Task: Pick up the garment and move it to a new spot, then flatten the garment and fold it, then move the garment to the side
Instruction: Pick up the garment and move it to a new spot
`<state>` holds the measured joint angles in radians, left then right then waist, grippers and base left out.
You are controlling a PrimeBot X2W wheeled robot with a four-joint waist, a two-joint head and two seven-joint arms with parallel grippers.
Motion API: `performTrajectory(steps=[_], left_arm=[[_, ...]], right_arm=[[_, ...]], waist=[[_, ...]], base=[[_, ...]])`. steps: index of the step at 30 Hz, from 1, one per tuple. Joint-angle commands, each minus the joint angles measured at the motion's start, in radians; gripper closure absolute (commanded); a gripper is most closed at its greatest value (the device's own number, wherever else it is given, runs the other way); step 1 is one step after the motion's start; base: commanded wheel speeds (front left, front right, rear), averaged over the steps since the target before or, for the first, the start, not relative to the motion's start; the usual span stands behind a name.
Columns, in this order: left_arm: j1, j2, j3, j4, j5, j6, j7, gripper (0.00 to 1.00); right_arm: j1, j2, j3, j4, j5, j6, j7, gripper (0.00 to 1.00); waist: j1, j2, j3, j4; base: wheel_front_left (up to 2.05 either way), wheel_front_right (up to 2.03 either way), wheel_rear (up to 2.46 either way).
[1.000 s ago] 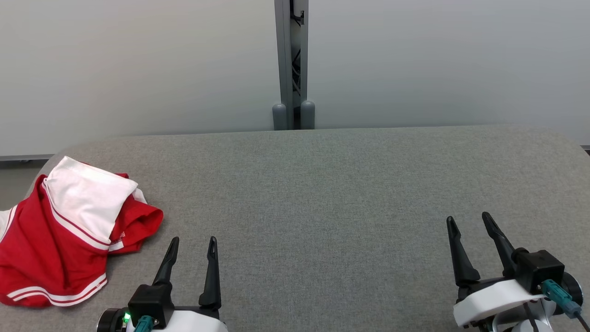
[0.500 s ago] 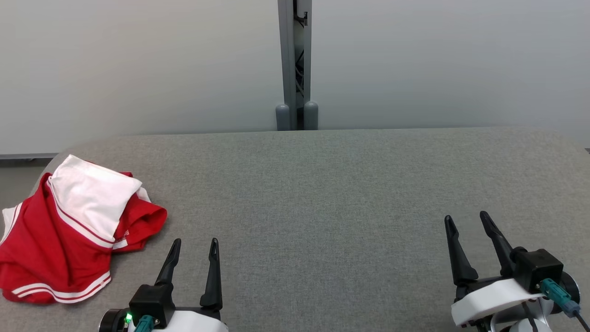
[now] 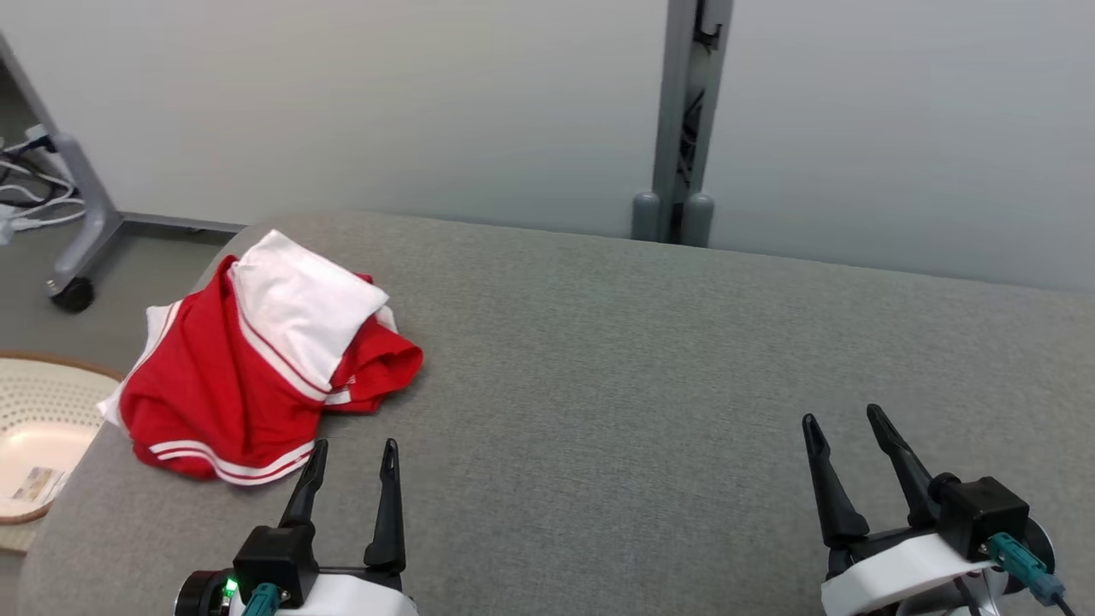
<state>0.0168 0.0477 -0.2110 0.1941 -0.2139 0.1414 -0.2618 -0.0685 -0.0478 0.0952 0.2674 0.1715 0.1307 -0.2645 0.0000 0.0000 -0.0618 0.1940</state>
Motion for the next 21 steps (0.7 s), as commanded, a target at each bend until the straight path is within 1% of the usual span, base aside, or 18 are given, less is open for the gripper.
performTrajectory(steps=[1,5,6,10,15,21], left_arm=[[0.007,0.005,0.009,-0.001,0.014,-0.006,-0.003,0.0],[0.014,0.005,0.027,-0.001,0.027,-0.015,-0.003,0.0],[0.014,0.005,0.027,-0.001,0.027,-0.015,-0.003,0.0],[0.023,0.005,0.051,-0.011,0.041,-0.018,-0.003,0.0],[0.029,0.004,0.087,-0.048,0.032,0.002,-0.003,0.0],[0.04,0.004,0.118,-0.087,0.016,0.034,-0.003,0.0]], right_arm=[[0.011,-0.005,0.008,-0.009,0.006,0.0,-0.002,0.0],[0.015,-0.005,0.036,-0.017,0.018,0.0,-0.002,0.0],[0.015,-0.005,0.036,-0.017,0.018,0.0,-0.002,0.0],[0.011,-0.005,0.069,-0.02,0.032,0.0,-0.002,0.0],[-0.044,-0.006,0.131,-0.006,0.031,0.0,-0.002,0.0],[-0.111,-0.006,0.194,0.026,0.034,0.0,-0.002,0.0]], waist=[[0.0,0.0,-0.008,0.097],[0.0,0.0,-0.018,0.183],[0.0,0.0,-0.018,0.183],[0.0,0.0,-0.02,0.256],[0.0,0.0,0.017,0.29],[0.0,0.0,0.046,0.311]], base=[[0.0,0.0,0.0],[0.0,0.0,0.0],[0.0,0.0,0.0],[0.0,0.0,0.0],[0.0,0.0,0.0],[0.0,0.0,0.0]])
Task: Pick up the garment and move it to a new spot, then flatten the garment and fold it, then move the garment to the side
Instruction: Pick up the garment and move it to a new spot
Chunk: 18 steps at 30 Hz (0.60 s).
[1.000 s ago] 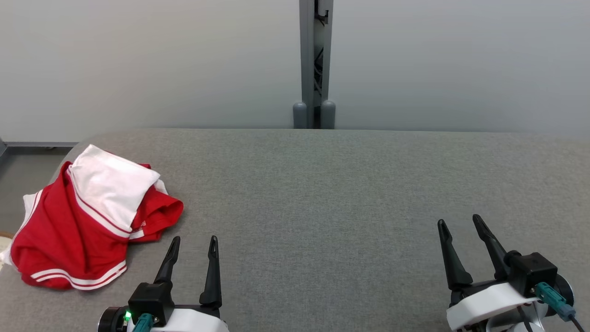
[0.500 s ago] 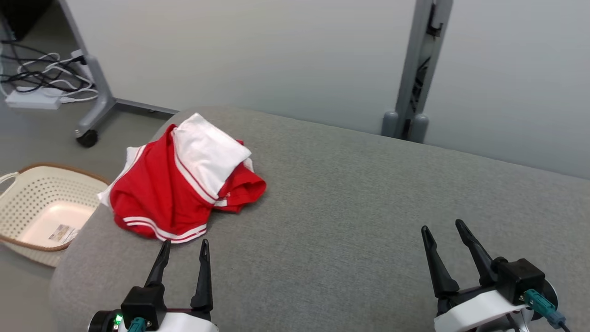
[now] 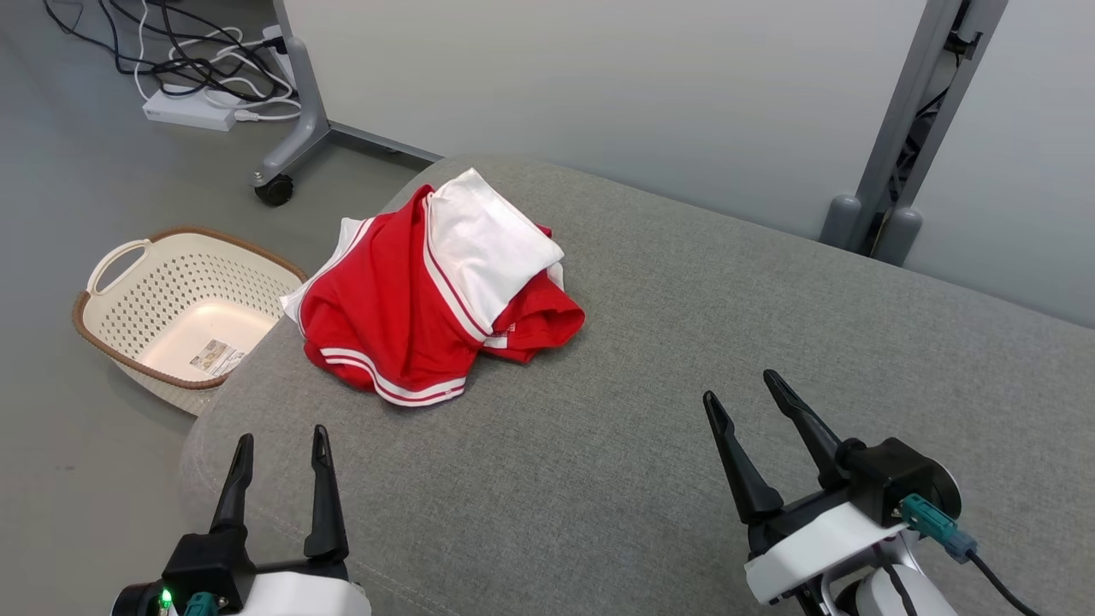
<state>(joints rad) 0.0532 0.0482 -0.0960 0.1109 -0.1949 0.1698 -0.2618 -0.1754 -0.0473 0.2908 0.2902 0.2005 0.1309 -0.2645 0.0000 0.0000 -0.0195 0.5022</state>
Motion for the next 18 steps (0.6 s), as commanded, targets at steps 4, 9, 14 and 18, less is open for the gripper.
performTrajectory(steps=[4,9,14,18], left_arm=[[0.01,0.004,0.009,-0.013,-0.011,0.011,-0.003,0.0],[0.012,0.004,0.012,-0.013,-0.011,0.014,-0.003,0.0],[0.01,0.004,0.011,-0.009,-0.003,0.007,-0.003,0.0],[0.003,0.004,0.008,-0.004,-0.001,0.002,-0.003,0.0]], right_arm=[[-0.024,-0.006,0.012,0.015,0.006,0.0,-0.002,0.0],[-0.028,-0.006,0.022,0.024,0.012,0.0,-0.002,0.0],[-0.021,-0.006,0.026,0.027,0.017,0.0,-0.002,0.0],[-0.01,-0.006,0.02,0.024,0.017,0.0,-0.002,0.0]], waist=[[0.0,0.0,0.011,0.008],[0.0,0.0,0.011,0.007],[0.0,0.0,0.006,0.003],[0.0,0.0,0.002,0.0]], base=[[0.0,0.0,0.0],[0.0,0.0,0.0],[0.0,0.0,0.0],[0.0,0.0,0.0]])
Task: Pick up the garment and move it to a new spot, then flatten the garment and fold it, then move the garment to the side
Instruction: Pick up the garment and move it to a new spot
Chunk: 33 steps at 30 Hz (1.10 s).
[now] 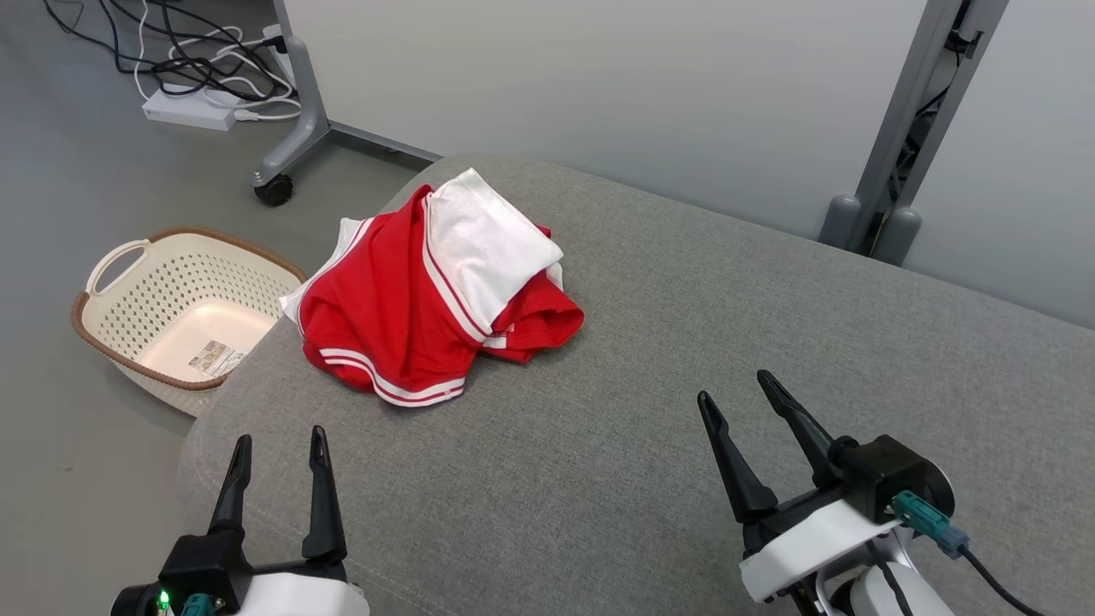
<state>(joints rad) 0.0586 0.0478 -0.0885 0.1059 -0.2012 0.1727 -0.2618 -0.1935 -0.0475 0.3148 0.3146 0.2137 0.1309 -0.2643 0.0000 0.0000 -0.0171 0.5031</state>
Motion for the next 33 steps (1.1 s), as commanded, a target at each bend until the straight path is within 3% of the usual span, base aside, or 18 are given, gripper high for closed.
performTrajectory(steps=[1,11,15,19,22,27,33], left_arm=[[-0.004,0.005,0.001,0.002,0.005,-0.002,-0.003,0.0],[-0.02,0.005,0.026,-0.004,-0.035,0.001,-0.003,0.0],[-0.052,0.005,0.048,-0.014,-0.026,-0.021,-0.003,0.0],[-0.117,0.005,0.077,-0.004,0.03,-0.069,-0.003,0.0],[-0.197,0.004,0.096,0.038,0.006,-0.118,-0.002,0.0],[-0.381,0.025,0.154,0.195,-0.031,-0.198,-0.002,0.0],[-0.635,0.101,0.122,0.463,-0.034,-0.258,0.078,0.0]], right_arm=[[0.01,-0.006,-0.007,0.0,0.003,0.0,-0.002,0.0],[0.02,-0.006,-0.03,-0.013,-0.012,0.0,-0.002,0.0],[0.029,-0.006,-0.039,-0.028,-0.027,0.0,-0.002,0.0],[0.053,-0.006,-0.063,-0.06,-0.045,0.0,-0.002,0.0],[0.058,-0.011,-0.085,-0.092,-0.076,0.0,-0.002,0.0],[0.034,-0.022,-0.088,-0.131,-0.108,0.0,-0.002,0.0],[0.007,-0.048,-0.06,-0.141,-0.12,0.0,-0.002,0.0]], waist=[[0.0,0.0,-0.002,-0.001],[0.0,0.0,-0.002,-0.001],[0.0,0.0,0.005,0.004],[0.0,0.0,0.02,0.011],[0.0,0.0,0.065,0.016],[0.0,0.0,0.142,-0.026],[0.0,0.0,0.207,-0.073]], base=[[0.0,0.0,0.0],[0.0,0.0,0.0],[0.0,0.0,0.0],[0.0,0.0,0.0],[0.0,0.0,0.0],[0.0,0.0,0.0],[0.0,0.0,0.0]])
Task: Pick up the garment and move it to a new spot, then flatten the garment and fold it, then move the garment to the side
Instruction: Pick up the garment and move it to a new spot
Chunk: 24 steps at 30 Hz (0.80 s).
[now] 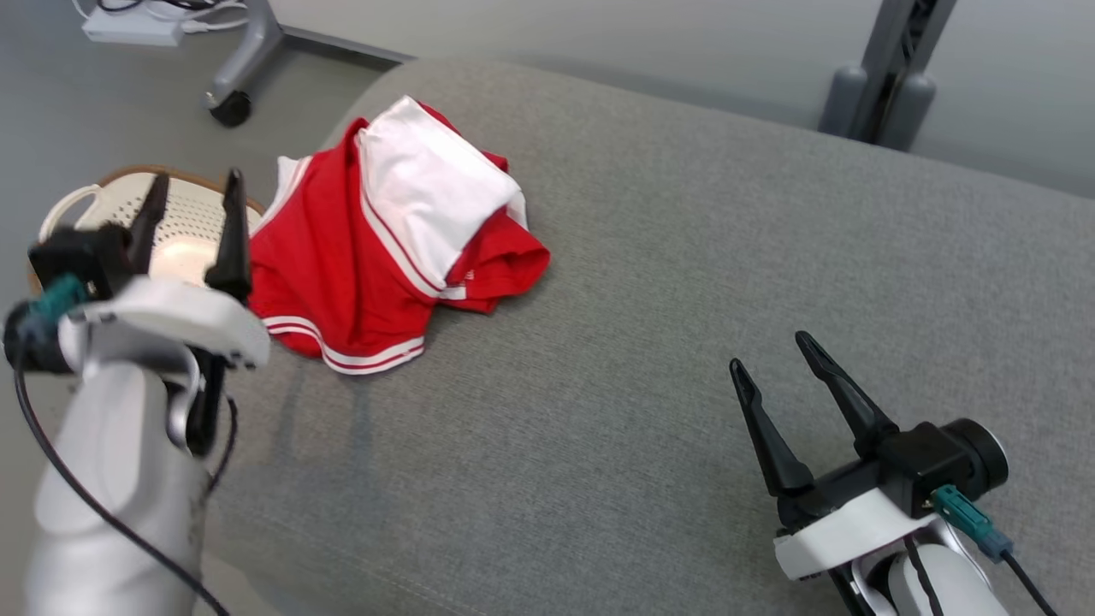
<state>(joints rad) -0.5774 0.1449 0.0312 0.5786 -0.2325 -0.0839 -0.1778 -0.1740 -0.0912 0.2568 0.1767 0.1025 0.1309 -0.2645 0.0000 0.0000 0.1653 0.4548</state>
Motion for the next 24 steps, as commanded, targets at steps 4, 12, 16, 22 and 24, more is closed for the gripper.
performTrajectory(steps=[4,12,16,22,24], left_arm=[[-0.147,0.028,-0.011,0.148,-0.02,-0.018,0.082,0.0],[-0.349,0.055,-0.033,0.419,-0.056,-0.037,0.214,0.0],[-0.413,0.05,-0.046,0.507,-0.076,-0.042,0.268,0.0],[-0.48,0.042,-0.073,0.594,-0.098,-0.047,0.331,0.0],[-0.489,0.043,-0.077,0.605,-0.097,-0.047,0.338,0.0]], right_arm=[[-0.038,-0.019,0.008,-0.011,0.001,0.0,-0.002,0.0],[-0.085,-0.043,0.043,0.0,0.001,0.0,-0.002,0.0],[-0.102,-0.053,0.053,0.01,0.004,0.0,-0.002,0.0],[-0.122,-0.055,0.066,0.014,0.007,0.0,-0.002,0.0],[-0.125,-0.057,0.067,0.015,0.008,0.0,-0.002,0.0]], waist=[[0.0,0.0,0.075,-0.051],[0.0,0.0,0.163,-0.097],[0.0,0.0,0.187,-0.11],[0.0,0.0,0.215,-0.125],[0.0,0.0,0.22,-0.127]], base=[[0.0,0.0,0.0],[0.0,0.0,0.0],[0.0,0.0,0.0],[0.0,0.0,0.0],[0.0,0.0,0.0]])
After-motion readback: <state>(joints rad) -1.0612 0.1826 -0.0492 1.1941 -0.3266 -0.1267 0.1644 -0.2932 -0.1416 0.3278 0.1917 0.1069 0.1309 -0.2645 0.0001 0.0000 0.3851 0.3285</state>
